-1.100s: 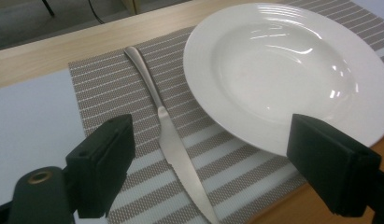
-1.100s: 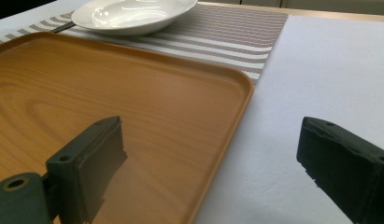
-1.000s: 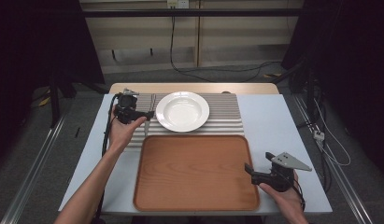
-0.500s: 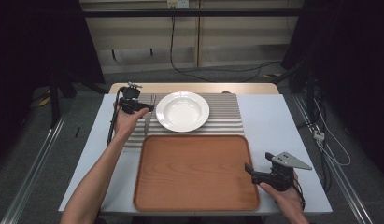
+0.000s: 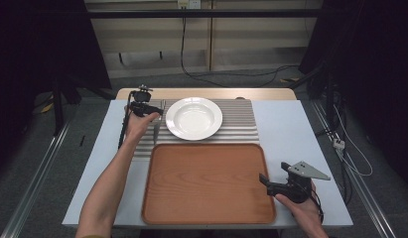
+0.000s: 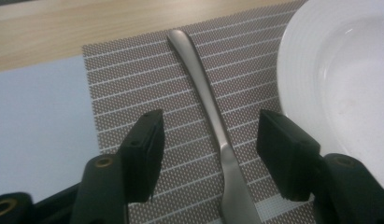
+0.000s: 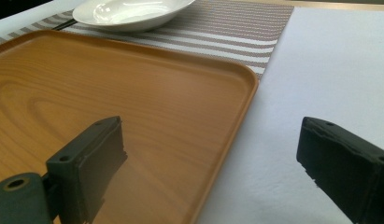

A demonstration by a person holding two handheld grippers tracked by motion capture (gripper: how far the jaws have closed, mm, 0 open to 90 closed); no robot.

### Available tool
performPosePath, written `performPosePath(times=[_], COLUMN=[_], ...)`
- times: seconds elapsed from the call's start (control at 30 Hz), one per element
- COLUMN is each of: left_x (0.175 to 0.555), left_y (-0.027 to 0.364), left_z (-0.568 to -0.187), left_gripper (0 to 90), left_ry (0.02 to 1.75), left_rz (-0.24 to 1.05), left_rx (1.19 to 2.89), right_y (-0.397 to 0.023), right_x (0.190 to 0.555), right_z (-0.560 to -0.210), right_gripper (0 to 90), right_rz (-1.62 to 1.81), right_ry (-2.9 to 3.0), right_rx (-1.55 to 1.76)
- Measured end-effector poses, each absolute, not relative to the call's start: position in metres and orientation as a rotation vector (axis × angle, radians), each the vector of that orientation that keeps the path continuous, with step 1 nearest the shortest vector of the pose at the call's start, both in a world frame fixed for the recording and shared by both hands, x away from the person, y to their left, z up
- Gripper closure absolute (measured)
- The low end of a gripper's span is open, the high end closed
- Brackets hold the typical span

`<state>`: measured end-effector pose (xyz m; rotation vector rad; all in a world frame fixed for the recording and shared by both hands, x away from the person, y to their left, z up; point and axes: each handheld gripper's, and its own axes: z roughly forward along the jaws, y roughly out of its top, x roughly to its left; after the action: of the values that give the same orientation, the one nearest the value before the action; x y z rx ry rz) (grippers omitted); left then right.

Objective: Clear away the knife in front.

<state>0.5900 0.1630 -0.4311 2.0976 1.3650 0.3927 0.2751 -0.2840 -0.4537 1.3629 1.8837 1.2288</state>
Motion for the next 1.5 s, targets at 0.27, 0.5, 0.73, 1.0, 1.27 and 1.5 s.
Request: performPosePath(times=[0.27,0.5,0.73,1.0,1.27,1.5], left_x=[0.595,0.602,0.606,0.607,0.609,0.607], left_y=[0.145,0.141,0.141,0.140,0.143,0.147], left_z=[-0.442,-0.450,-0.453,-0.452,-0.450,-0.447], left_gripper=[57.5,65.6,73.4,76.6,79.8,79.8], left_ry=[1.377,1.404,1.425,1.442,1.455,1.458], left_rz=[0.386,0.372,0.397,0.401,0.350,0.305], left_rx=[2.138,2.160,2.131,2.129,2.143,2.189], right_y=[-0.283,-0.284,-0.284,-0.284,-0.285,-0.284], right_x=[0.274,0.273,0.273,0.272,0.272,0.272], right_z=[-0.453,-0.453,-0.453,-0.453,-0.453,-0.453], right_gripper=[7.4,7.5,7.6,7.6,7.6,7.6], right_rz=[1.233,1.235,1.237,1.237,1.243,1.238], right_ry=[1.885,1.883,1.883,1.885,1.883,1.892], right_rx=[1.361,1.360,1.362,1.360,1.360,1.354])
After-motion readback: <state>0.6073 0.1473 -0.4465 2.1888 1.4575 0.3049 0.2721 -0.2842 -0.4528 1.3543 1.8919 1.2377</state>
